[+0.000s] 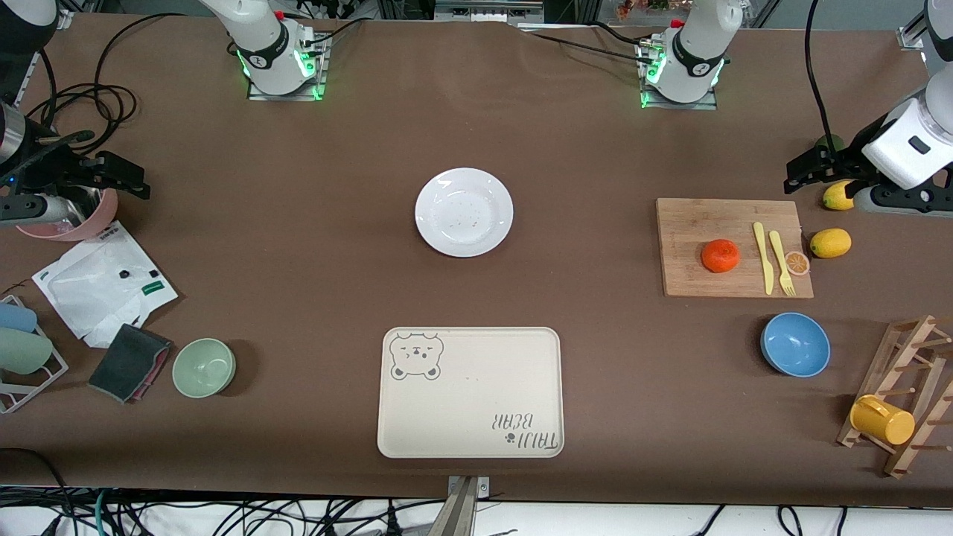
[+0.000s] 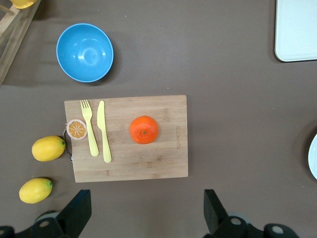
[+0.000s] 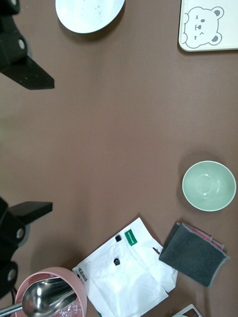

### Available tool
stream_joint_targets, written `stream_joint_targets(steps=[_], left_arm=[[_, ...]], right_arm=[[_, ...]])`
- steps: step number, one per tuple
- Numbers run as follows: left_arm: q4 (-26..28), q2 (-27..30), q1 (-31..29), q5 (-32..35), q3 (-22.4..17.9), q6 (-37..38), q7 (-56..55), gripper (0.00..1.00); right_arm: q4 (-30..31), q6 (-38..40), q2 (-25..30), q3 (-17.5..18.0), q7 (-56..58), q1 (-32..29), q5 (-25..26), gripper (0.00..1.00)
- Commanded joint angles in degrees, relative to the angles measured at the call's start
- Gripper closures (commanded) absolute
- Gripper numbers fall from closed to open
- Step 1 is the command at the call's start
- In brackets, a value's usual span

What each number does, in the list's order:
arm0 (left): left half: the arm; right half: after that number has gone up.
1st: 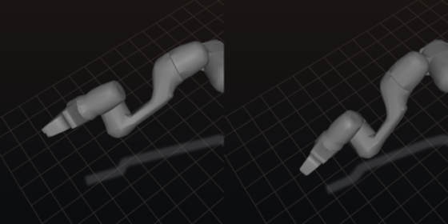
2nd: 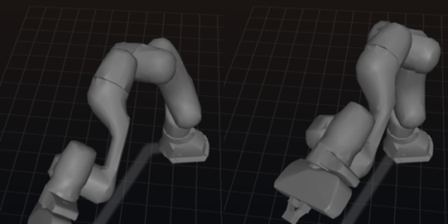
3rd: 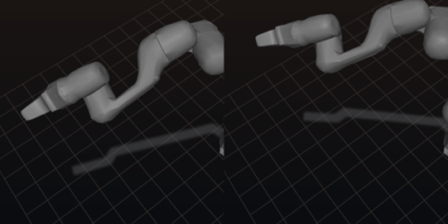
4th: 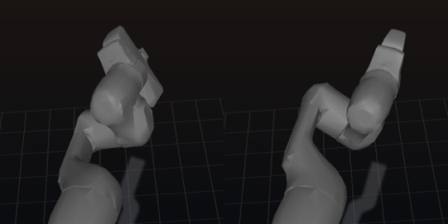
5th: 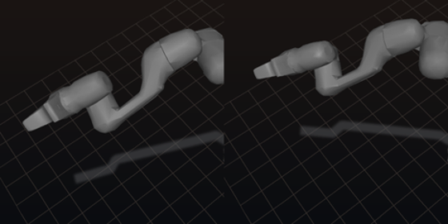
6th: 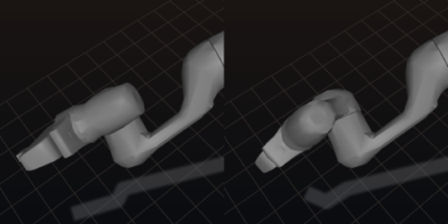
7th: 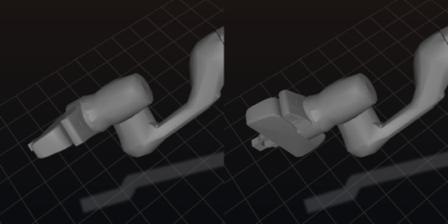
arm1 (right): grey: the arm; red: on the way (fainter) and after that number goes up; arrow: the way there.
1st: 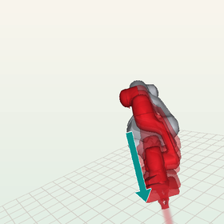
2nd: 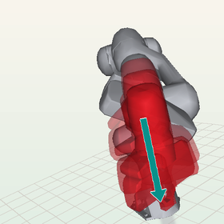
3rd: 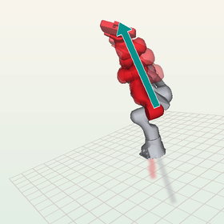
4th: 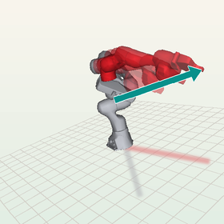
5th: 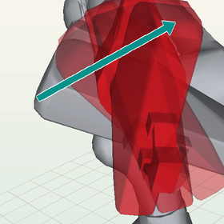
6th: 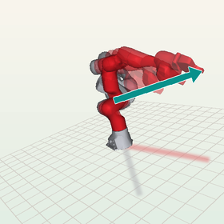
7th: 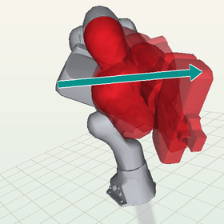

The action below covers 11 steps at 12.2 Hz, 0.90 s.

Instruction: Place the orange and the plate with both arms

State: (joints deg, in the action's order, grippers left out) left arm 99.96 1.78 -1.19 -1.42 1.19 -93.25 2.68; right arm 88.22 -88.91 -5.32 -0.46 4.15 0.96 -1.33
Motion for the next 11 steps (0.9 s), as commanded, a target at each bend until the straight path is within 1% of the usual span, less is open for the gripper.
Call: stream_joint_targets(steps=[1,9,11], left_arm=[[-1.9,-0.8,-0.4,-0.6,0.0,1.5,1.5,0.0],[-1.9,-0.9,-0.3,-0.6,0.0,1.5,1.5,0.0],[-2.0,-1.4,-0.2,-0.7,0.1,1.5,1.4,0.0]], right_arm=[[0.5,0.7,1.0,0.2,-0.5,-0.1,-0.6,0.0],[0.2,0.6,0.8,0.2,-0.3,-0.1,-0.5,0.0],[0.0,0.6,1.0,1.1,-0.5,0.0,-0.5,0.0]])
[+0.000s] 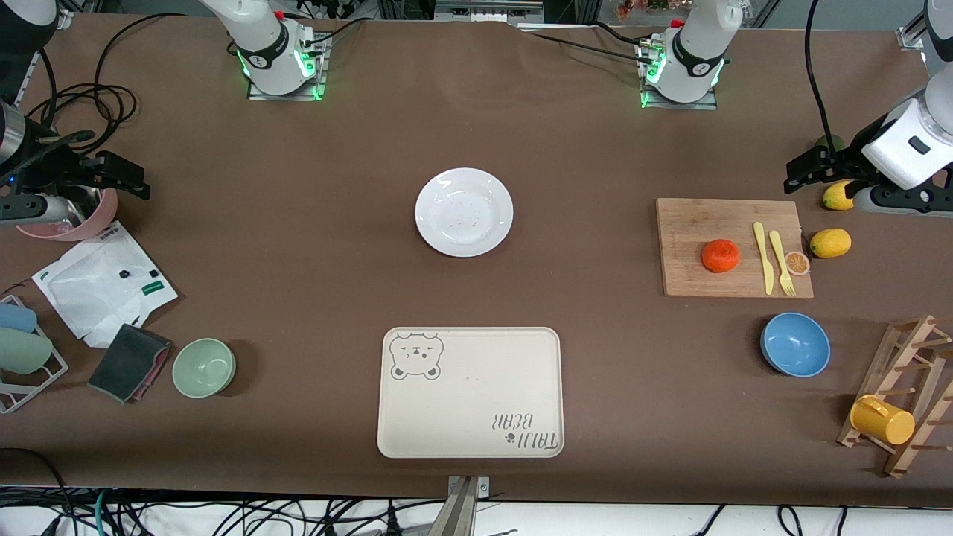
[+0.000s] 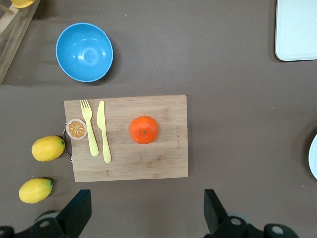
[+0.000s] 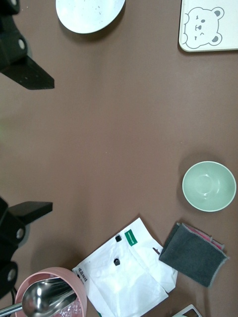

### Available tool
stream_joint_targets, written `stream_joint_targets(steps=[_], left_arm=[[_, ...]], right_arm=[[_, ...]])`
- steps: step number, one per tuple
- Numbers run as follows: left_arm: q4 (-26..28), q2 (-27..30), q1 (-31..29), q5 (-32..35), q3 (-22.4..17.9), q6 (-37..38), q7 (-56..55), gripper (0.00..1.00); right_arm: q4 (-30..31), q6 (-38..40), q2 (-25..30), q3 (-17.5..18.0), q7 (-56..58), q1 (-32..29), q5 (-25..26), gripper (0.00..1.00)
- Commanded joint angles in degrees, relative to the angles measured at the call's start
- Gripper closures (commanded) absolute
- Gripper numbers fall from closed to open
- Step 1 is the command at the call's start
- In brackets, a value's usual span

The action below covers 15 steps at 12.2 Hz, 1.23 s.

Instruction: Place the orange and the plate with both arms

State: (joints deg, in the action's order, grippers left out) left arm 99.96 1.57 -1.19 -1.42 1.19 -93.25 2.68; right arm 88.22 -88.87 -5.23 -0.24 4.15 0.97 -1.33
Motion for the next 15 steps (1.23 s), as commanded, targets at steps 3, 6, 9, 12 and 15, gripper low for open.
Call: stream_joint_targets(steps=[3,6,9,12,15], left_arm=[[-2.0,-1.3,0.4,-0.7,0.2,1.4,0.7,0.0],[-2.0,-1.3,0.1,-0.8,0.2,1.2,1.5,0.0],[-2.0,-1.4,-0.1,-0.6,0.2,1.0,1.4,0.0],[-1.9,-1.4,-0.3,-0.6,0.2,1.1,1.5,0.0],[-1.9,-1.4,-0.3,-0.6,0.2,1.1,1.5,0.0]], right_arm=[[0.1,0.7,0.9,0.7,-0.5,-0.1,-0.5,0.0],[0.0,0.7,0.9,0.7,-0.5,-0.1,-0.5,0.0],[0.0,0.7,0.9,0.7,-0.5,-0.1,-0.5,0.0],[0.1,0.7,0.9,0.6,-0.5,-0.1,-0.5,0.0],[0.1,0.7,0.9,0.6,-0.5,-0.1,-0.5,0.0]])
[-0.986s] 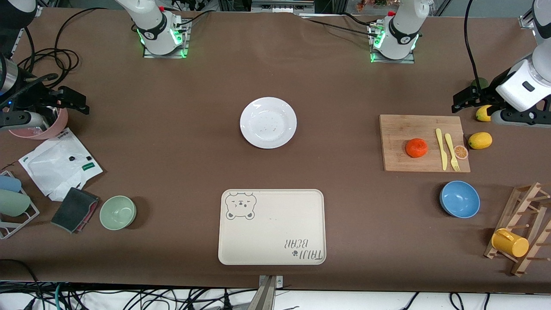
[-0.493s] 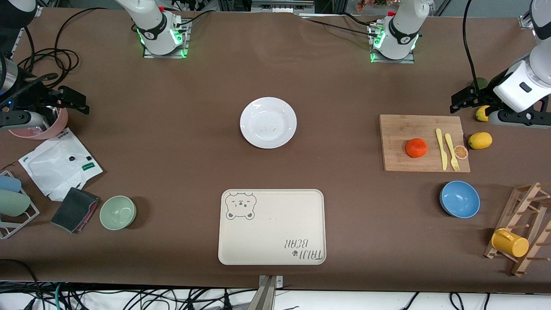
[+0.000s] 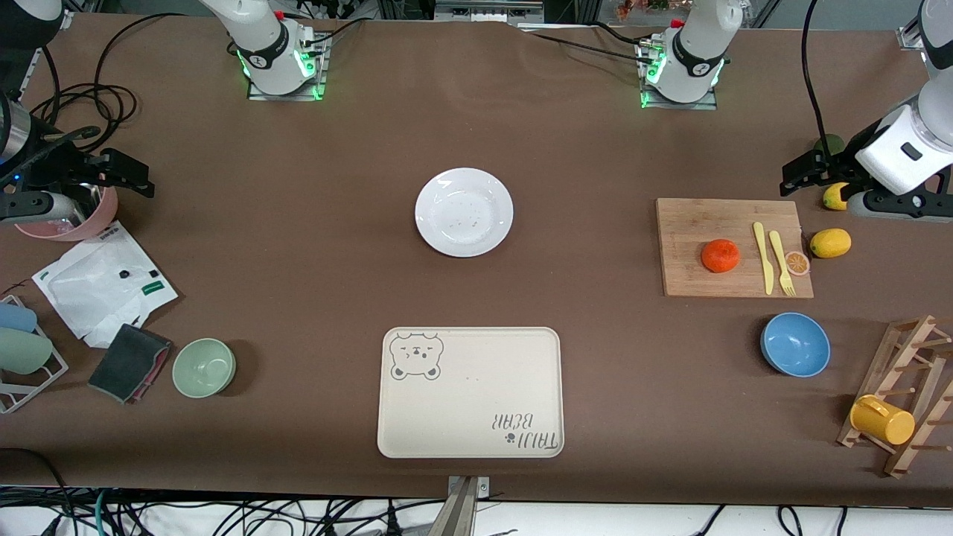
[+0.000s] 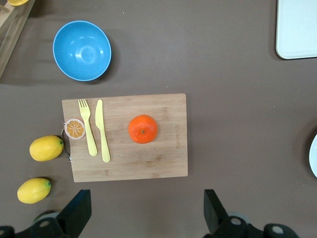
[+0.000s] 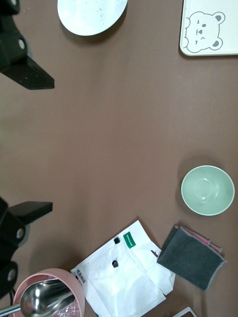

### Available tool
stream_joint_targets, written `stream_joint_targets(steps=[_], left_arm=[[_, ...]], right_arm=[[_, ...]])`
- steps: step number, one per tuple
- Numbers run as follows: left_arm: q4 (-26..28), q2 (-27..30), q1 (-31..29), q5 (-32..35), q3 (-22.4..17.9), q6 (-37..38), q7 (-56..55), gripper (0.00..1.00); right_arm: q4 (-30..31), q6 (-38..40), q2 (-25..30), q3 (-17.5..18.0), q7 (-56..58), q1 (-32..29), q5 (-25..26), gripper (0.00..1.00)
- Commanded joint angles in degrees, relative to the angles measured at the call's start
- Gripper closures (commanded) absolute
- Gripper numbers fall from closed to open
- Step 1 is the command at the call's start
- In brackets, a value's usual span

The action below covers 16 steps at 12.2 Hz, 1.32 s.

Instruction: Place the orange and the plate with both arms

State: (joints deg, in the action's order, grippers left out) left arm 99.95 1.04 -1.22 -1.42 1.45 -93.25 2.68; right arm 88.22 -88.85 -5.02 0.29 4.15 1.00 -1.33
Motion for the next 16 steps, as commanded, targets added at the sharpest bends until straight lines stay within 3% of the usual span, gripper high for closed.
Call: stream_joint_targets(steps=[1,8,12,16], left_arm=[[-1.9,-0.9,-0.3,-0.6,0.0,1.1,1.5,0.0],[-1.9,-1.5,-0.4,-0.5,-0.1,0.8,1.5,0.0],[-1.6,-9.6,-2.0,-0.5,-0.2,-8.6,1.8,0.0],[-0.1,-16.4,-2.6,-0.4,-0.3,-12.9,4.1,0.0]], right_arm=[[0.0,0.7,0.7,0.1,-0.5,-0.1,-0.5,0.0],[0.1,0.6,0.7,0.1,-0.5,-0.1,-0.5,0.0],[0.1,0.7,0.7,0.1,-0.5,-0.1,-0.5,0.0],[0.1,0.7,0.7,0.1,-0.5,-0.1,-0.5,0.0]])
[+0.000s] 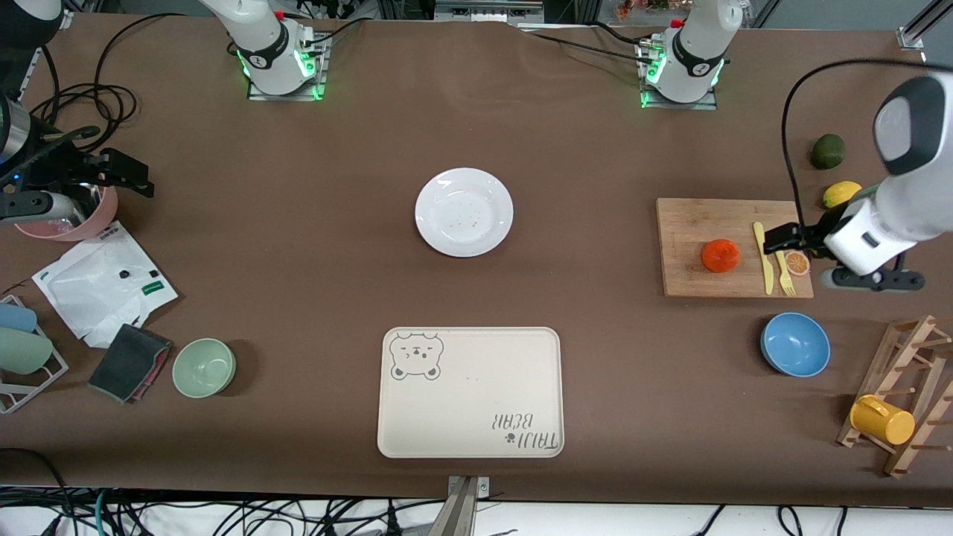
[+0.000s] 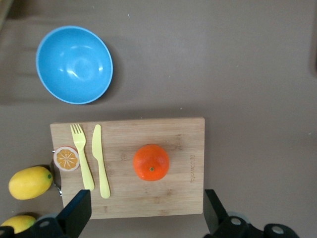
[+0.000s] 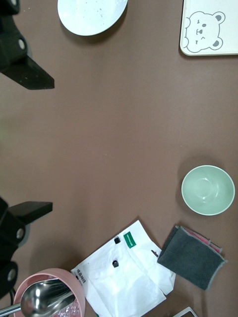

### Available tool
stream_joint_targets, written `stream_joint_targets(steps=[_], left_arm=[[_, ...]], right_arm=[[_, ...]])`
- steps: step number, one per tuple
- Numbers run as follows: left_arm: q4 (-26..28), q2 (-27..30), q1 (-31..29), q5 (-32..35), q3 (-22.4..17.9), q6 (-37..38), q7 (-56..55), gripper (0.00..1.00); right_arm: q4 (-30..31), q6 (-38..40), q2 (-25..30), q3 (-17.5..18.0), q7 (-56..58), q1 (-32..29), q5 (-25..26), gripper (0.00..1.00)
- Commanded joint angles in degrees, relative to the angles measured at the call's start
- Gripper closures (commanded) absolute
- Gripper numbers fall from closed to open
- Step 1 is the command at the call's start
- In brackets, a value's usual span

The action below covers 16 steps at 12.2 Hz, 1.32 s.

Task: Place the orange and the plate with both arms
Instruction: 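Reach the left gripper down over the orange on the cutting board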

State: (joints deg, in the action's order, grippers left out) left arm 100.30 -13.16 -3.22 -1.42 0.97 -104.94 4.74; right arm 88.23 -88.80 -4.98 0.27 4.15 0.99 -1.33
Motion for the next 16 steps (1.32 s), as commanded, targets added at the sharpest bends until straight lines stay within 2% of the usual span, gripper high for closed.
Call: stream_joint_targets(steps=[1,3,5,11,13,16], left_arm=[[0.2,-2.9,-0.6,-0.4,0.2,-2.4,2.1,0.0],[3.2,-3.3,-1.1,0.1,0.2,-5.0,2.1,0.0],[8.7,-3.2,-1.6,1.9,0.2,-9.9,2.3,0.0],[19.6,-4.1,-0.9,2.0,0.3,-22.9,1.8,0.0],[21.8,-4.7,-0.8,2.0,0.3,-26.5,1.7,0.0],[22.5,-5.3,-0.8,2.5,0.3,-26.9,1.6,0.0]], right_arm=[[0.0,0.6,0.7,0.1,-0.5,-0.1,-0.5,0.0],[0.1,0.6,0.7,0.1,-0.5,-0.1,-0.5,0.0],[0.1,0.6,0.7,0.1,-0.5,-0.1,-0.5,0.0],[0.0,0.6,0.7,0.1,-0.5,-0.1,-0.5,0.0],[0.1,0.6,0.7,0.1,-0.5,-0.1,-0.5,0.0],[0.0,0.6,0.7,0.0,-0.5,-0.1,-0.5,0.0]])
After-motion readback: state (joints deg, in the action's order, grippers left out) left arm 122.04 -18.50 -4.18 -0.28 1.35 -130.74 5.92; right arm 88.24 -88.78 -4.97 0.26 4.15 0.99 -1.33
